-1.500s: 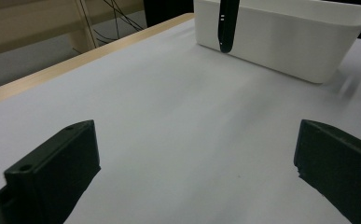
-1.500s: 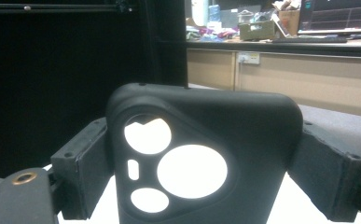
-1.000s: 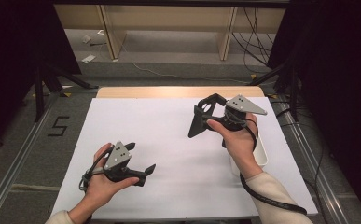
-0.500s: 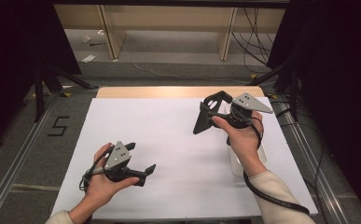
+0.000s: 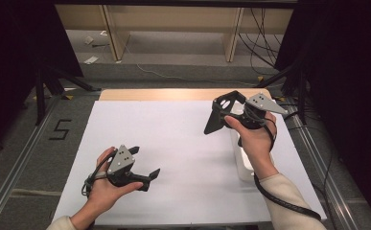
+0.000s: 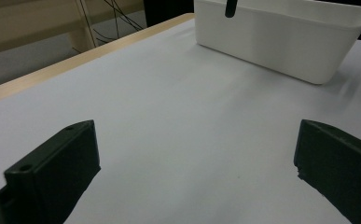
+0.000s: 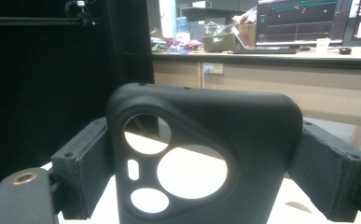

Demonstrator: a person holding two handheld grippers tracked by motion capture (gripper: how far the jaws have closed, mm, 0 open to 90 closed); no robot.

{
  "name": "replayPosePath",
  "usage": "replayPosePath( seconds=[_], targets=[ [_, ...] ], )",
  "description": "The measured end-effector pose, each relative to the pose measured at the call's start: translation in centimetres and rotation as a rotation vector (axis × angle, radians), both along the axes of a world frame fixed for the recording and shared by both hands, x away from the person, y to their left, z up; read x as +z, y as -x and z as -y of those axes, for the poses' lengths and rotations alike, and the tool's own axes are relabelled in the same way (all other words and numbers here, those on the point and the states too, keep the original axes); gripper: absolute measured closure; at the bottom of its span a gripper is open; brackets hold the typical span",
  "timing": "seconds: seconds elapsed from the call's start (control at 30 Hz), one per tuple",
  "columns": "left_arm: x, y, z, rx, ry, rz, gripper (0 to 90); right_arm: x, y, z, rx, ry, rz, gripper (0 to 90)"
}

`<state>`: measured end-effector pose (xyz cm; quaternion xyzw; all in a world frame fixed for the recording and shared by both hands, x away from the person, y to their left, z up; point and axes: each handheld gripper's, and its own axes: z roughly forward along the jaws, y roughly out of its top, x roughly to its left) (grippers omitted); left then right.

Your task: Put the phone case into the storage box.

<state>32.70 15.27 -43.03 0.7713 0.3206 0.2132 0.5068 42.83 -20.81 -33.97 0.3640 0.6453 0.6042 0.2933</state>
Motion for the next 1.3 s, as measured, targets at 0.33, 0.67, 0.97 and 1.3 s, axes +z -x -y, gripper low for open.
replayPosePath(
  seconds=[0.33,0.67,0.97,1.3],
  targets=[
    [0.0,0.0,0.0,0.000,0.002,-0.001,0.0,0.1,-0.2,0.8,-0.028,0.005,0.002,14.9],
    [0.0,0.0,0.0,0.001,0.003,-0.001,0.0,0.3,-0.4,1.4,-0.058,0.022,0.015,14.9],
    [0.0,0.0,0.0,0.002,0.004,-0.001,0.0,0.4,-0.5,2.1,-0.085,0.031,0.024,15.0],
    [0.0,-0.1,-0.1,0.004,0.009,-0.003,0.0,0.5,-0.6,2.7,-0.109,0.037,0.028,14.9]
  ],
)
